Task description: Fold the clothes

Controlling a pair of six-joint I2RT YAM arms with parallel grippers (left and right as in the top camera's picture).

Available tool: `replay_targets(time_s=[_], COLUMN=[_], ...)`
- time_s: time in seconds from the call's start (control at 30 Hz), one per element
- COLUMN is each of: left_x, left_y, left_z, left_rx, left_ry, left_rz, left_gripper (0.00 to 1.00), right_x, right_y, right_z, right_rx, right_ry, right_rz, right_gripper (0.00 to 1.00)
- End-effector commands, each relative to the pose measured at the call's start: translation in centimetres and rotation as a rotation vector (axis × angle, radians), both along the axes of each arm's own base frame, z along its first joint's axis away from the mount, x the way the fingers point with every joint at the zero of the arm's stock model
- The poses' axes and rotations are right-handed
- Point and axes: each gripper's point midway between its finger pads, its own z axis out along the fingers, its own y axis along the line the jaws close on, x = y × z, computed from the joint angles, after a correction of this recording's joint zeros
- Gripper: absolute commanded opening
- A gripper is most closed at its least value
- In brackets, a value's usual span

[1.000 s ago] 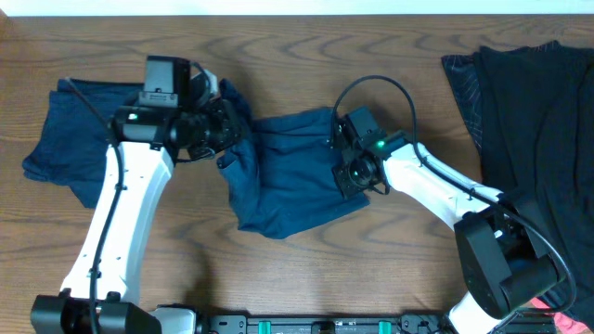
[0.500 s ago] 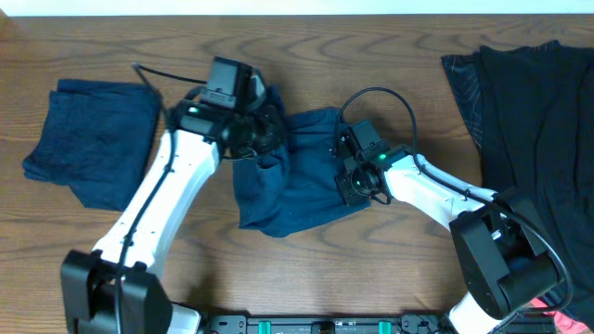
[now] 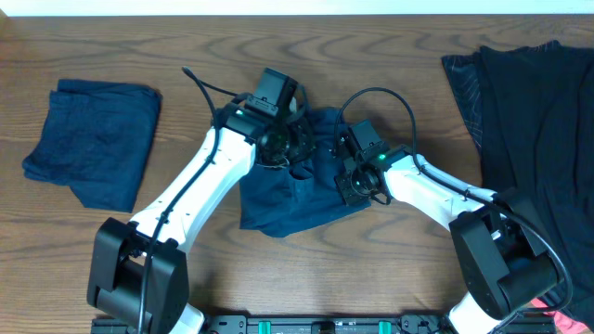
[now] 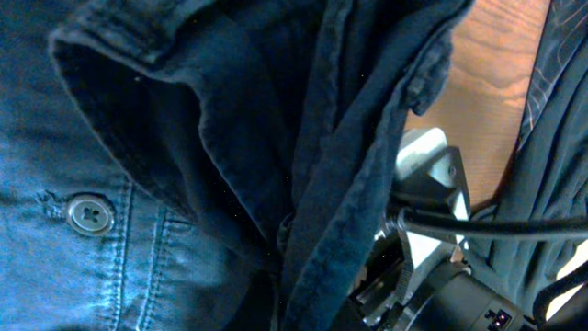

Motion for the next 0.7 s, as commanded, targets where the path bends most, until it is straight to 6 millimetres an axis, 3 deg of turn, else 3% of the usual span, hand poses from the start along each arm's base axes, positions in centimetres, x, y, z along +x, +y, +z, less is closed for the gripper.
replay_targets(time_s=[0.0,0.27,0.3,0.33,0.37,0.47,0.67], left_x=[0.1,-0.6,-0.6,-0.6,-0.6,-0.5,-0.5], left_y=[-1.2,-1.9,-1.9,-1.9,-1.9,-2.0,-0.7], left_z=[1.0,1.2,1.2,1.2,1.2,1.2,1.2], left_rx=[-0.019,-0.055,-0.054,-0.054,-0.054,-0.056,-0.019], left_ry=[-0.009,0.036,0.036,0.036,0.036,0.032,-0.015], left_rz=[0.012,0.033,0.033,0.033,0.033,0.032,-0.06], left_gripper=[0.06,0.07,0.17,0.36,0.48,0.54,0.55], right_x=[-1.2,-1.2,-1.2,-1.2,-1.2,-1.2,-1.5], right_y=[-0.3,-0.4,-0.4,-0.4,-0.4,-0.4,-0.8], right_z=[-1.0,-1.0,-1.0,-1.0,-1.0,-1.0,-1.0], right_rx=[-0.028,-0.029,-0.029,-0.029,-0.029,-0.029,-0.045], right_ry=[0.033,0.036,0.036,0.036,0.036,0.036,0.047], right_rz=[0.004,0.002,0.002,0.002,0.002,0.002,-0.004], right_gripper=[0.02,0.02,0.02,0.02,0.02,0.02,0.02])
